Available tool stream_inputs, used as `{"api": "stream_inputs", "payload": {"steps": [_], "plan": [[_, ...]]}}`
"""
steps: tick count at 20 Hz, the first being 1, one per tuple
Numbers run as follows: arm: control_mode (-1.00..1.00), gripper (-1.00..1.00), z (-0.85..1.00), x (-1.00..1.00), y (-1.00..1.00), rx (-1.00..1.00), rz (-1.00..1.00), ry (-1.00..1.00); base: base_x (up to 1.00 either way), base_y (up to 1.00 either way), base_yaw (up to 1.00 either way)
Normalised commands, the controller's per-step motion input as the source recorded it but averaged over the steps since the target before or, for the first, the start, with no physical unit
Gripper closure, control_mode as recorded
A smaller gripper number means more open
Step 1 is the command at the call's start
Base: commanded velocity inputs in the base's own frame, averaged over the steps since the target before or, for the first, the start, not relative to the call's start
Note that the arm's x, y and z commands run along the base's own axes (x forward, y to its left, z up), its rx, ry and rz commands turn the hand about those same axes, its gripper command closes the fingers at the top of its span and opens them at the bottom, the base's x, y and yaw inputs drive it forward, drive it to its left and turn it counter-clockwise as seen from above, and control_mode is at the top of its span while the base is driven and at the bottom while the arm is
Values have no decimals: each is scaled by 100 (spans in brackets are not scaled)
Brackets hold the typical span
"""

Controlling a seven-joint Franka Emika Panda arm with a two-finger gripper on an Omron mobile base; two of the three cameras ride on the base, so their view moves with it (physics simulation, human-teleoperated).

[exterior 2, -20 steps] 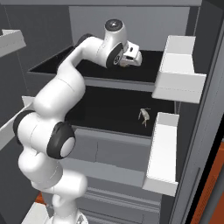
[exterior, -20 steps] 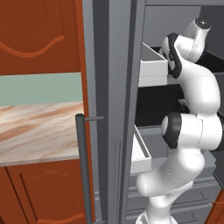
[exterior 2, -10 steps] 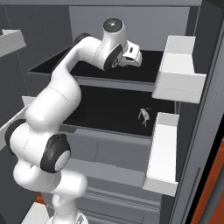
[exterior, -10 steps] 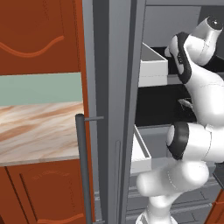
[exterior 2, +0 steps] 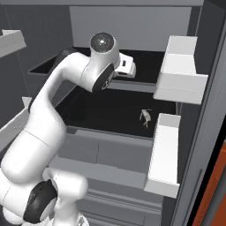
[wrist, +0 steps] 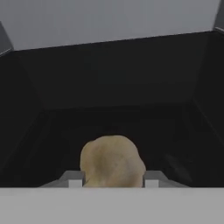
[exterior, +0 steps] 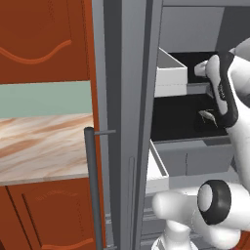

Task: Retrieve the bottle and the shaker from the cabinet and place them next to the mixing bowl on the counter. Then add garlic from the fridge to the mixing bowl.

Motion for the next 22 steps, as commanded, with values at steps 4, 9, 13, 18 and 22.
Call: {"api": "stream_inputs", "payload": {"steps": [4, 9, 13, 18, 22], "plan": [[-100, 100, 0, -100, 31, -10, 12, 2, 0, 0, 0], [-100, 100, 0, -100, 26, -14, 10, 12, 0, 0, 0], [-100, 100, -12, -100, 24, -16, 6, 17, 0, 0, 0], [-100, 100, -13, -100, 13, -9, 3, 9, 0, 0, 0], [-100, 100, -1, -100, 15, -2, 2, 0, 0, 0, 0]]}}
